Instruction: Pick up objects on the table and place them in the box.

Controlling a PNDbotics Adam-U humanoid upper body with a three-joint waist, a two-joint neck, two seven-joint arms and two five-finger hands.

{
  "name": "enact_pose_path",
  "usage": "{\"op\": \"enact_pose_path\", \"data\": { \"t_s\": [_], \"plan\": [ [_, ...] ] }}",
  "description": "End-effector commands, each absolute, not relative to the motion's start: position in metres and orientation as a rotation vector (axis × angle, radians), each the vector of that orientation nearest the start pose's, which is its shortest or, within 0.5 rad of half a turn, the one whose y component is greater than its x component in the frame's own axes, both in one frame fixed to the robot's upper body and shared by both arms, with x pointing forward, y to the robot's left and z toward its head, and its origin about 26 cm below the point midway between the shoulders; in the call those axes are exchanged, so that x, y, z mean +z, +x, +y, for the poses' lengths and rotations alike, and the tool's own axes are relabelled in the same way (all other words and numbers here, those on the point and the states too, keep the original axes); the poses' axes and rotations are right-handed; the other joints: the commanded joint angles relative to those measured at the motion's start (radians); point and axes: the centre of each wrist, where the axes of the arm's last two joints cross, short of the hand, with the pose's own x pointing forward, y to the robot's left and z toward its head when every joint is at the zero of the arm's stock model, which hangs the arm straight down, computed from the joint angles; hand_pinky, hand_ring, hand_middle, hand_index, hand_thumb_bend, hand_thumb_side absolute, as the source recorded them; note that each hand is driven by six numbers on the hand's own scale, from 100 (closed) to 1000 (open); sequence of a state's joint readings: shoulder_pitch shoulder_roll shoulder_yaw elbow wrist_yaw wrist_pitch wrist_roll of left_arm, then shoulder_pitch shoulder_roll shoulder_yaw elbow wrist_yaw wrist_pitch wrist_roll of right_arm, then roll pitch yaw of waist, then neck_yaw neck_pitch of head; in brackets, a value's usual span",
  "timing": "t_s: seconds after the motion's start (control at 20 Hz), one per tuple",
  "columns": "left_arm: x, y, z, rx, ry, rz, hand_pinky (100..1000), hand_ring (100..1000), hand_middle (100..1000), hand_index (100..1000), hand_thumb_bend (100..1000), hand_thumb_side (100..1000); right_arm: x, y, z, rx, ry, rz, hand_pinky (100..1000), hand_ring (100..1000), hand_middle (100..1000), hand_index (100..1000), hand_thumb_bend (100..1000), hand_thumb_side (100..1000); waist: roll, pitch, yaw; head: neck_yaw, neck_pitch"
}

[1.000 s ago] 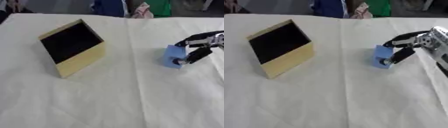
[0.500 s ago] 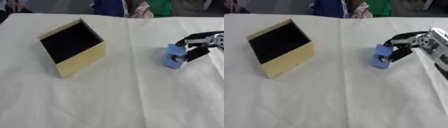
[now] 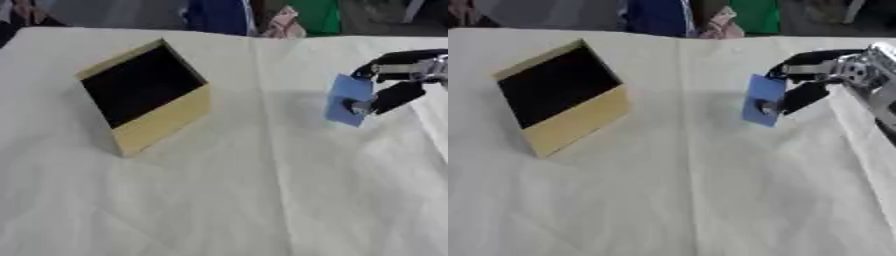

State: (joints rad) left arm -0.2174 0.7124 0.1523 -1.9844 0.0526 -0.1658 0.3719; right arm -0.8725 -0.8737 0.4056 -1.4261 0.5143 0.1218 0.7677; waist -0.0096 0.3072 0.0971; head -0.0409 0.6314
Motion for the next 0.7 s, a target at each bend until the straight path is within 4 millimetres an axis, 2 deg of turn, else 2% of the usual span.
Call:
{"op": "enact_pose_path", "data": {
  "t_s": [0.05, 0.35, 0.4, 0.45, 0.55, 0.6, 0.65, 0.7],
  "plan": [
    [0.254, 0.278, 0.354, -0.248, 0.727, -2.480, 673, 624, 641, 857, 100, 943, 0.323, 0.391, -0.305, 1.622, -0.874, -1.172, 875, 908, 614, 817, 100, 640, -0.001, -0.025, 0.001, 0.007, -0.006],
    [0.256, 0.279, 0.352, -0.254, 0.718, -2.487, 672, 624, 641, 857, 100, 942, 0.351, 0.387, -0.284, 1.635, -0.925, -1.261, 875, 900, 601, 798, 100, 587, -0.004, -0.026, 0.007, 0.008, -0.007],
    [0.256, 0.279, 0.352, -0.254, 0.716, -2.489, 672, 624, 640, 857, 100, 942, 0.355, 0.387, -0.279, 1.637, -0.931, -1.277, 874, 898, 602, 794, 100, 637, -0.004, -0.026, 0.009, 0.007, -0.007],
    [0.256, 0.279, 0.352, -0.254, 0.715, -2.490, 672, 623, 640, 857, 100, 942, 0.359, 0.388, -0.275, 1.639, -0.936, -1.293, 874, 897, 602, 793, 100, 582, -0.004, -0.025, 0.011, 0.006, -0.007],
    [0.257, 0.280, 0.351, -0.254, 0.710, -2.494, 672, 623, 640, 857, 100, 942, 0.368, 0.391, -0.264, 1.643, -0.941, -1.327, 874, 896, 601, 792, 100, 581, -0.004, -0.023, 0.016, 0.003, -0.007],
    [0.257, 0.280, 0.351, -0.254, 0.706, -2.497, 672, 623, 640, 857, 100, 943, 0.373, 0.393, -0.258, 1.645, -0.942, -1.344, 873, 895, 599, 791, 100, 684, -0.004, -0.022, 0.018, 0.000, -0.007],
    [0.258, 0.280, 0.350, -0.254, 0.702, -2.501, 672, 623, 640, 857, 100, 943, 0.377, 0.394, -0.253, 1.647, -0.943, -1.360, 873, 895, 598, 791, 100, 579, -0.004, -0.021, 0.020, -0.003, -0.007],
    [0.259, 0.281, 0.350, -0.253, 0.698, -2.504, 672, 623, 640, 857, 100, 943, 0.380, 0.396, -0.248, 1.649, -0.943, -1.372, 872, 894, 596, 791, 100, 581, -0.004, -0.020, 0.022, -0.006, -0.007]
  ]
}}
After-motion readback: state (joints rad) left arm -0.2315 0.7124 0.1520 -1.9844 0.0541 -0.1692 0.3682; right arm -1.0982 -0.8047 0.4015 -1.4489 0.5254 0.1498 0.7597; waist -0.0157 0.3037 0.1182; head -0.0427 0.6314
